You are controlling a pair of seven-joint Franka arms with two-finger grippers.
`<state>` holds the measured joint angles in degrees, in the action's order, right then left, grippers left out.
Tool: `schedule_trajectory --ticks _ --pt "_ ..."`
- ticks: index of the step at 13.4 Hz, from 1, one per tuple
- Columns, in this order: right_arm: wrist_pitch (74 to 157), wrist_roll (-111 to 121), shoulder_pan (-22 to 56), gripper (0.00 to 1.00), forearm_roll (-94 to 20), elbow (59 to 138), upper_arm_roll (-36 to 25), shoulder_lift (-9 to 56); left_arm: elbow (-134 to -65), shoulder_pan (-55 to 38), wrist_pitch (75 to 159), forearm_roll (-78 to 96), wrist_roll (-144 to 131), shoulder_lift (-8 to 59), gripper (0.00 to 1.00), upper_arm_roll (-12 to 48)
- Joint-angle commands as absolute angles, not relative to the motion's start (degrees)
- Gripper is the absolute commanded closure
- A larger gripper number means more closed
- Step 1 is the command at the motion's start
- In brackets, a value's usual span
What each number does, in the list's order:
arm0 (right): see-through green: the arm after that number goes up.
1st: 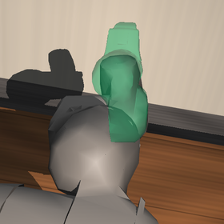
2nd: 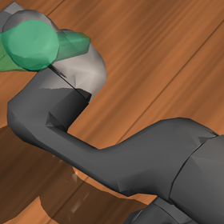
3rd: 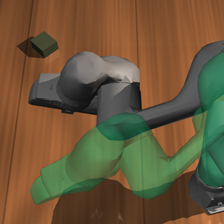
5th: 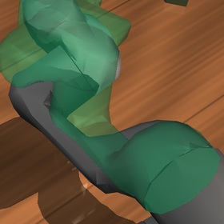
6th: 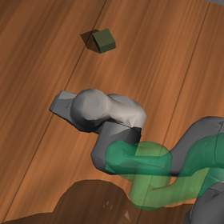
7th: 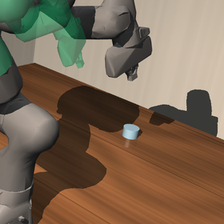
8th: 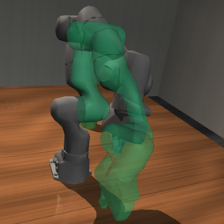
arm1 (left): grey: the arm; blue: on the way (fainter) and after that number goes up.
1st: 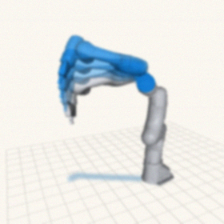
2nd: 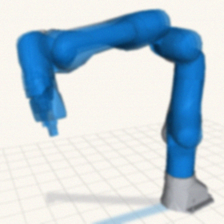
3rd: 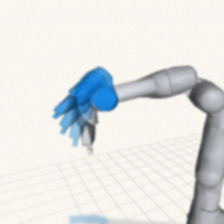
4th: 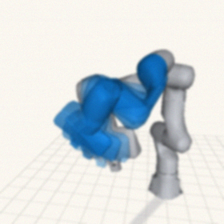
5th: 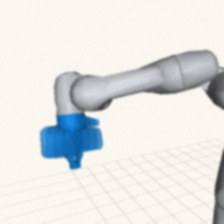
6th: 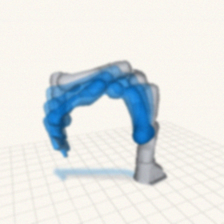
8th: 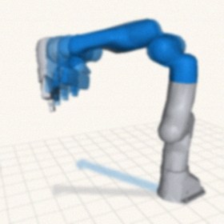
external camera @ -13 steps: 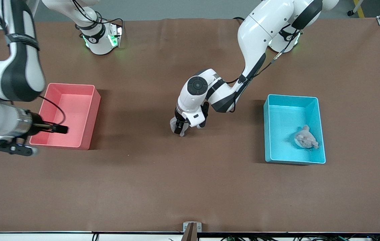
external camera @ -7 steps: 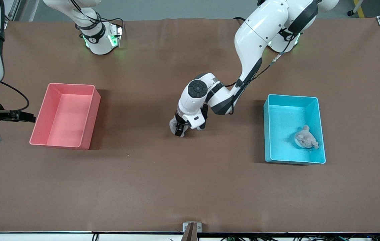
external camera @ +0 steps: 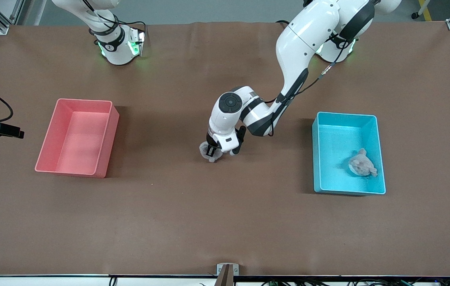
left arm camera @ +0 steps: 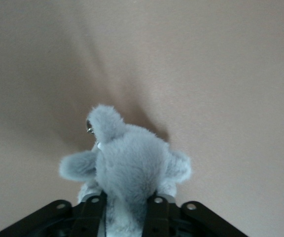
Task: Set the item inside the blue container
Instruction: 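Carry the second plush into the blue box with the left gripper and release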
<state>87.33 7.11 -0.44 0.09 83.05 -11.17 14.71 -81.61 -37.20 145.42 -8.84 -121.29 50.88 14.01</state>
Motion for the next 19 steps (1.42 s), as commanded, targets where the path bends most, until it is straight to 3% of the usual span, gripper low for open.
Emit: schedule_trajectory --ticks 1,6,10,14,16,17,19 --pt "86.0 6.9 -1.9 0.00 0.8 83.3 -9.9 13.1 -80.9 -36.7 140.1 -12.1 -118.8 48.9 1.00 13.2" --pt "82.4 6.9 -2.6 0.00 1.2 78.0 -9.8 13.8 -82.3 -29.0 121.3 -11.2 -100.6 36.9 1.00 14.1" --pt "81.9 6.9 -3.9 0.00 0.1 76.9 -9.7 13.9 -90.1 -18.2 110.9 -10.3 -78.1 27.4 1.00 17.2" --pt "80.7 6.4 -3.3 0.00 -1.7 76.9 -9.5 13.5 -90.8 -7.7 95.1 -10.3 -54.7 23.8 1.00 18.1" --pt "80.5 6.6 -3.3 0.00 -2.4 77.0 -9.4 13.1 -92.2 -2.7 93.3 -10.5 -49.7 23.8 1.00 18.2" --pt "79.7 6.5 -3.1 0.00 -2.3 77.0 -9.3 12.7 -94.0 -1.2 93.3 -10.5 -48.2 24.1 0.98 18.2" --pt "79.2 6.4 -2.7 0.00 -2.3 77.5 -9.2 11.3 -99.3 2.6 95.4 -10.5 -46.9 24.8 0.77 18.2"
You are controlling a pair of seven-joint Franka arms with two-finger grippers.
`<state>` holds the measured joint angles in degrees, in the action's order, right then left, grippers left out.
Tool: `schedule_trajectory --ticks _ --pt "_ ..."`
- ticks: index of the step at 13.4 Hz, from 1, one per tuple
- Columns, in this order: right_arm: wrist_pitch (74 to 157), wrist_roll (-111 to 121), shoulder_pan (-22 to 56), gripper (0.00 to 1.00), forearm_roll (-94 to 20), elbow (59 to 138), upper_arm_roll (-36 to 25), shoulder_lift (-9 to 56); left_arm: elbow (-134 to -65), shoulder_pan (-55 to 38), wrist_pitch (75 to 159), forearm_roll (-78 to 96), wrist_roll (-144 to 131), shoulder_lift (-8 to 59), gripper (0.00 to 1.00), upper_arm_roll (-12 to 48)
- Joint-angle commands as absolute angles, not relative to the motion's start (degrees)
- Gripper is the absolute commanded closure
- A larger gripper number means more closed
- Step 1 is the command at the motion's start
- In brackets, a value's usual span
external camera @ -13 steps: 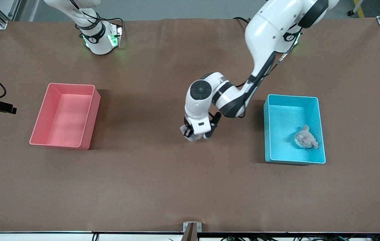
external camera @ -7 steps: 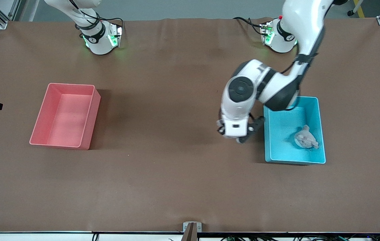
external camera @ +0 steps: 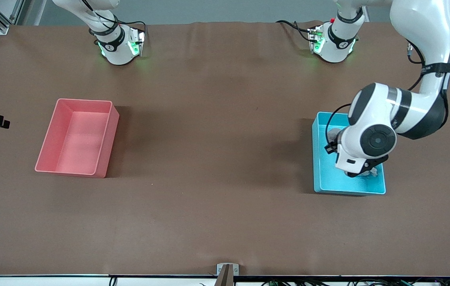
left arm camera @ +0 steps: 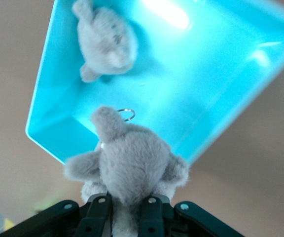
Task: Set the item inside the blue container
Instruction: 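Carry the second plush into the blue box with the left gripper and release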
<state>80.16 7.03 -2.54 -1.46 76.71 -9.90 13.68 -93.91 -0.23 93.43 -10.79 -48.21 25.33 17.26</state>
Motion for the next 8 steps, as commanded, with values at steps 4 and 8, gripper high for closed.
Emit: schedule_trajectory --ticks 4,8 --pt "79.3 6.5 -1.3 0.00 -2.0 81.0 -9.3 8.0 -100.9 5.1 97.0 -4.2 -47.6 25.6 0.00 18.1" --pt "81.1 6.5 -1.2 0.00 -1.7 85.4 -9.3 4.1 -99.0 5.3 95.5 -3.2 -47.5 22.9 0.00 18.1"
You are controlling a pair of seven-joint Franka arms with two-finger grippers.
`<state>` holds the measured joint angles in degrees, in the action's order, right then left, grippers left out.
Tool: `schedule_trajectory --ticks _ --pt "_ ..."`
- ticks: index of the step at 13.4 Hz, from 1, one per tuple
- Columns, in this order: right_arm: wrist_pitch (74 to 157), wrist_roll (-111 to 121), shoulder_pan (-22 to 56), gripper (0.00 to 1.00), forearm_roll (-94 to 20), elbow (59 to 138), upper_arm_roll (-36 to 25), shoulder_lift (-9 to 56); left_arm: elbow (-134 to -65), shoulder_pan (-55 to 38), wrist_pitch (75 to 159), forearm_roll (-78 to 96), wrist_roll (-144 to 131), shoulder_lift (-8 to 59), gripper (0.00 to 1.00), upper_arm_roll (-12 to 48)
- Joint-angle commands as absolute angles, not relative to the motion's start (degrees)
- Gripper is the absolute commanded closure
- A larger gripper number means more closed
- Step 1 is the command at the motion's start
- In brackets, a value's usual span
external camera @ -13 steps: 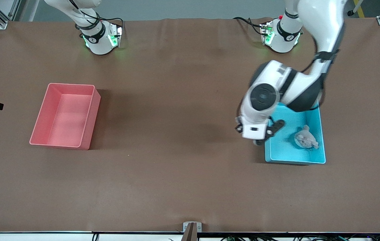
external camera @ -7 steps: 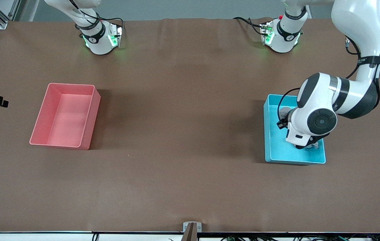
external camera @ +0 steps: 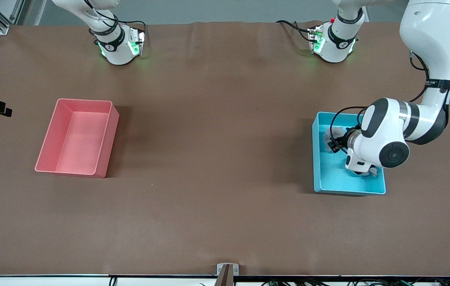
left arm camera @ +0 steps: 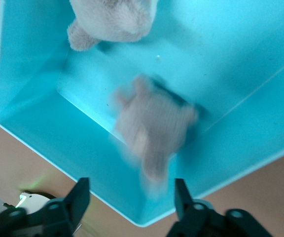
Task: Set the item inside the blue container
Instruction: 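Carry the second plush into the blue box with the left gripper and release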
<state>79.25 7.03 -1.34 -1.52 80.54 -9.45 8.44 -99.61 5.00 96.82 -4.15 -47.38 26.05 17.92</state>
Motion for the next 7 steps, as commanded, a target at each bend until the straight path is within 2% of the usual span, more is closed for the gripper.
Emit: schedule_trajectory --ticks 1,4,6,7 --pt "81.0 6.6 -1.1 0.00 -1.4 85.5 -9.3 3.3 -96.8 5.2 93.1 -3.2 -47.5 22.3 0.00 18.1" --pt "80.9 6.6 0.3 0.00 0.2 86.4 -9.3 0.3 -84.5 5.2 81.6 -3.1 -46.6 22.0 0.00 18.2" --pt "81.6 6.5 0.4 0.00 1.4 89.5 -8.8 -1.9 -78.9 5.3 80.4 -3.3 -46.5 20.6 0.00 18.4" --pt "82.2 6.5 0.3 0.00 1.4 91.1 -8.8 -2.5 -78.5 5.3 79.8 -3.3 -45.6 19.3 0.00 18.4"
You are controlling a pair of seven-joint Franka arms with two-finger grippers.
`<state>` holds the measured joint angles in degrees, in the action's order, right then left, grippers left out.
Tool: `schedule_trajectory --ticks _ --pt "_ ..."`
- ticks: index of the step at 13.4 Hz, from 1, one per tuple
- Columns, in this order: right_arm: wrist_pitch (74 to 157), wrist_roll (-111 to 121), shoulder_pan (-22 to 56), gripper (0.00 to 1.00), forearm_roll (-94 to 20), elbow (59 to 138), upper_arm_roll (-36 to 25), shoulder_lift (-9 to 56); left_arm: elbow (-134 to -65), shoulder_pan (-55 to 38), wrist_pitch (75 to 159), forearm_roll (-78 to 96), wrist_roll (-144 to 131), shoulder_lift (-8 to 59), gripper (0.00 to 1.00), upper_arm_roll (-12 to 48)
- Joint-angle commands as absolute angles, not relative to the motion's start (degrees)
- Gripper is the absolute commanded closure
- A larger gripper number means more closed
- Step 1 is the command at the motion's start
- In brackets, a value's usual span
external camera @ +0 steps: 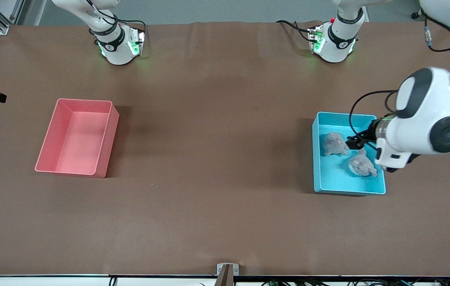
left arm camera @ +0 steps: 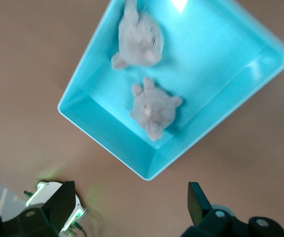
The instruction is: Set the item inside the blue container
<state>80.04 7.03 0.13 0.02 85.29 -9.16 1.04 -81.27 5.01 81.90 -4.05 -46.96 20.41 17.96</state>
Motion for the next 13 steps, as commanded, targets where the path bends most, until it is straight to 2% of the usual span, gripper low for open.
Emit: schedule_trajectory --ticks 1,5,9,11,13 --pt "82.9 6.5 0.3 0.00 1.4 92.5 -8.9 -2.6 -78.3 5.2 79.6 -3.5 -42.9 17.5 0.00 18.5" --pt "83.9 6.8 0.3 0.00 1.6 92.6 -9.0 -3.0 -73.0 6.1 79.6 -3.7 -30.8 16.3 0.00 17.2" --pt "83.3 6.7 0.0 0.00 1.6 92.8 -8.9 -6.6 -72.2 6.4 79.6 -4.3 -20.9 16.1 0.00 17.2" --pt "82.2 6.9 -0.2 0.00 1.6 92.5 -8.8 -7.6 -72.0 4.9 79.6 -4.5 -18.7 13.0 0.00 16.7" --pt "81.9 7.0 -0.3 0.00 1.7 92.3 -8.7 -7.6 -74.7 2.6 79.2 -4.3 -16.3 9.3 0.00 14.0"
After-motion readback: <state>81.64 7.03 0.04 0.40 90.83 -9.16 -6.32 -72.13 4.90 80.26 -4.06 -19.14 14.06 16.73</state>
